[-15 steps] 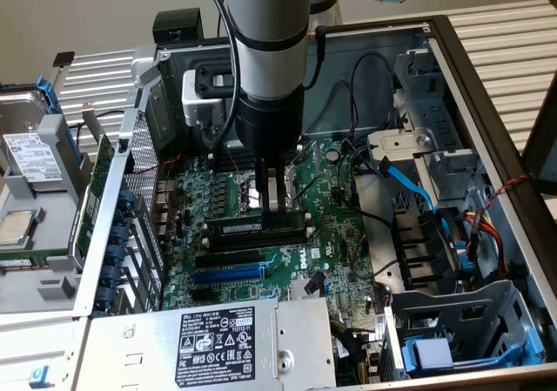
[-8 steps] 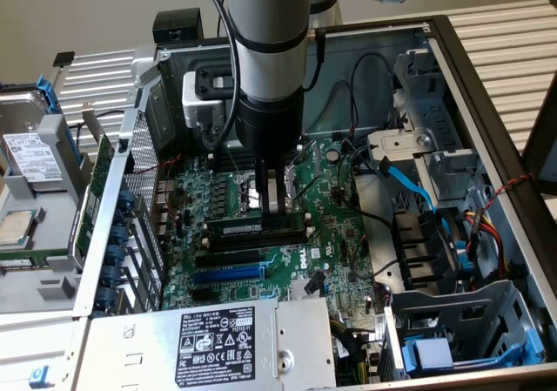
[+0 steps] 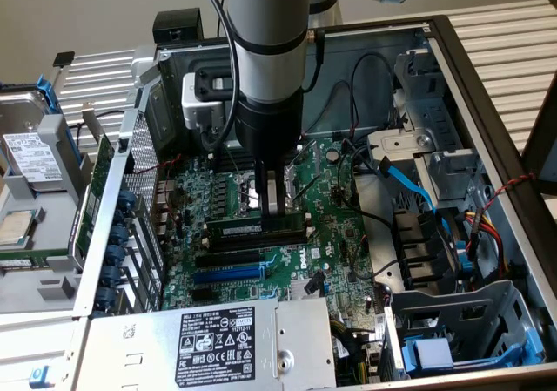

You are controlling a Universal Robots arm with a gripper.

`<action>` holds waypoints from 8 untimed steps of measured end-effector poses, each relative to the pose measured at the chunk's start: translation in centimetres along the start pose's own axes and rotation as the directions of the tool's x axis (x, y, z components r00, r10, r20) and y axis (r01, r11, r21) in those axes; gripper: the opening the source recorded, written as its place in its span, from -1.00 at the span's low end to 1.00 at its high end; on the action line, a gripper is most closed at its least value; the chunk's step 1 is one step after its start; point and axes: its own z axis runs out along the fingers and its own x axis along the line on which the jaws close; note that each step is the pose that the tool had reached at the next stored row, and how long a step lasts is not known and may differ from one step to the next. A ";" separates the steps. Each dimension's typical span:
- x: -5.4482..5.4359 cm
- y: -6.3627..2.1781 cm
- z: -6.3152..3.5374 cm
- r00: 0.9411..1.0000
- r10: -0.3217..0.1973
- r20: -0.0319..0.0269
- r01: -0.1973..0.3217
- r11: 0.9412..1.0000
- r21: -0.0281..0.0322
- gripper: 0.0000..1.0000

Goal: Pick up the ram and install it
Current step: 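Insert the ram into the slot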

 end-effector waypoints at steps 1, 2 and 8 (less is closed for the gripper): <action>0.0 0.00 0.01 1.000 0.000 0.000 0.000 1.000 0.000 -0.73; 0.0 0.00 0.02 1.000 0.000 0.000 0.000 1.000 0.000 -0.73; 0.0 -0.01 0.13 1.000 0.000 0.000 0.000 1.000 0.000 -0.73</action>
